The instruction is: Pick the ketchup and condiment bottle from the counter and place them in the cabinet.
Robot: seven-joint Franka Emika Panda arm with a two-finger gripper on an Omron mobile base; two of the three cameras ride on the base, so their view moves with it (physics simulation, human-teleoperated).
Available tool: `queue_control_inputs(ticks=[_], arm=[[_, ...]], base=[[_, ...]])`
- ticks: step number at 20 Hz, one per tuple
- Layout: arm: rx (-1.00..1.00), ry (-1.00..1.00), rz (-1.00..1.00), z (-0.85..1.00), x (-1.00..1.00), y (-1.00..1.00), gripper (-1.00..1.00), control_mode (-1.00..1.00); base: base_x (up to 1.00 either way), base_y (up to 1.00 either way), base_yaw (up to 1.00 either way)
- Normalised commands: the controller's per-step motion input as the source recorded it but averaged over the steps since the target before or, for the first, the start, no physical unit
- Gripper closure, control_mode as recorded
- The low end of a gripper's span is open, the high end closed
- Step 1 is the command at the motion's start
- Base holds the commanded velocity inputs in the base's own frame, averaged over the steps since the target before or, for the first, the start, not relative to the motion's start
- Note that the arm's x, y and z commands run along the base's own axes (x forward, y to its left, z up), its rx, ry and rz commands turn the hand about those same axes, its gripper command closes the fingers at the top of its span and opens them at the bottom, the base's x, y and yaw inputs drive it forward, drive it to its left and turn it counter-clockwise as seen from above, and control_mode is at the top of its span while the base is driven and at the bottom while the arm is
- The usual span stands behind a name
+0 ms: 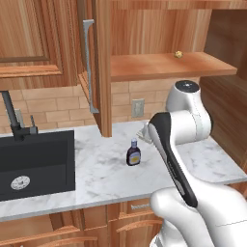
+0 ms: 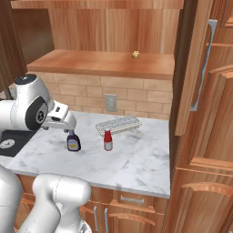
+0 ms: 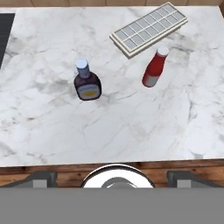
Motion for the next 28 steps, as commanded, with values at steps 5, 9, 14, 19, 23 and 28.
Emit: queue_control_inputs(ticks=[5,9,14,19,23,28], arm=[[0.00,0.00,-0.04,-0.21,0.00,0.26,-1.00,-1.00],[-0.01,0.00,-0.11,-0.22,0.00,0.14,-1.00,-1.00],[-0.04,0.00,-0.14,-0.26,0.04,0.06,-1.00,-1.00],[-0.02,0.00,-0.13,-0.22,0.11,0.00,-1.00,-1.00],[-0.02,0.00,-0.10,-0.13,0.23,0.00,-1.00,-1.00],[0.00,0.00,-0.09,-0.14,0.30,0.00,-1.00,-1.00]], base=[[0.00,0.00,0.00],[0.00,0.00,0.00],[0.00,0.00,0.00],[0.00,0.00,0.00],[0.00,0.00,0.00],[0.00,0.00,0.00]])
